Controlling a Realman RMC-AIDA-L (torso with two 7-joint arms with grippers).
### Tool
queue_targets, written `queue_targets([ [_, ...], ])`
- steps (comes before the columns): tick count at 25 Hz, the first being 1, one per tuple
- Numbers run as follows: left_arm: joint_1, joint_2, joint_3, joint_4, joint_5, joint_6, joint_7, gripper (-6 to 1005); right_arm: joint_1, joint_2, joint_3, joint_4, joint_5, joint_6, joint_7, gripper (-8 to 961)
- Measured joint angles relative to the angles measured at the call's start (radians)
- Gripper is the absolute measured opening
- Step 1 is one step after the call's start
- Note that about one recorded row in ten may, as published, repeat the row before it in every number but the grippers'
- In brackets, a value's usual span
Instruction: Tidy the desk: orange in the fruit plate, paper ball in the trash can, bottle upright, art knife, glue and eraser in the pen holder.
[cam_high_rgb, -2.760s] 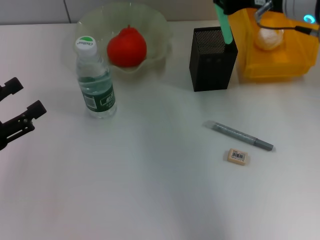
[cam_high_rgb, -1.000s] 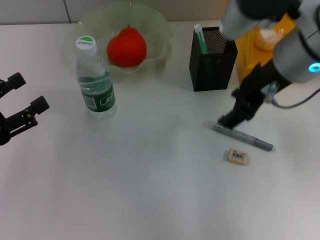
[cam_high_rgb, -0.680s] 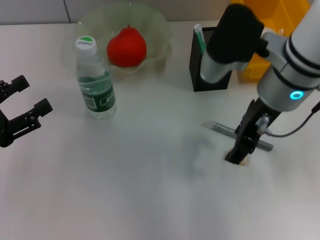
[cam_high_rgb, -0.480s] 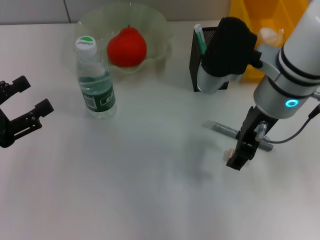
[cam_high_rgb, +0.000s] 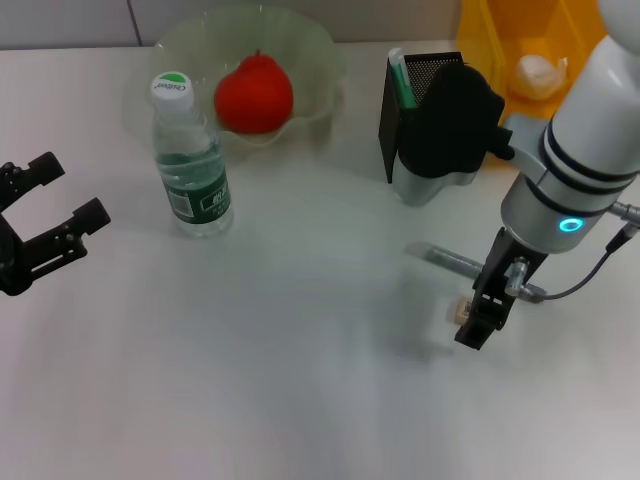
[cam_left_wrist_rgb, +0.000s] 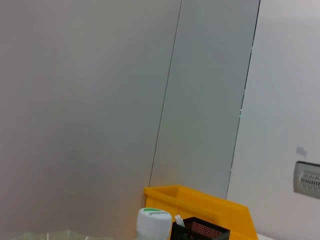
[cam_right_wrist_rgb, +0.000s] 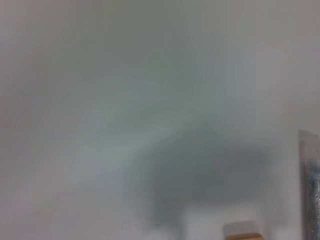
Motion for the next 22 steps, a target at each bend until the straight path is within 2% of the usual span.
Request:
queue_targets([
  [20,-0.003,-0.003,-0.004,0.0,0.0,-0.009,0.002,862,0.032,0.003,-0.017,0.095,-0.012,0.054,0.007,627],
  [22,-0.003,-0.003,-0.004,0.0,0.0,-0.009,0.002,862,0.032,0.003,-0.017,0.095,-0.013,0.054,0.008,531],
])
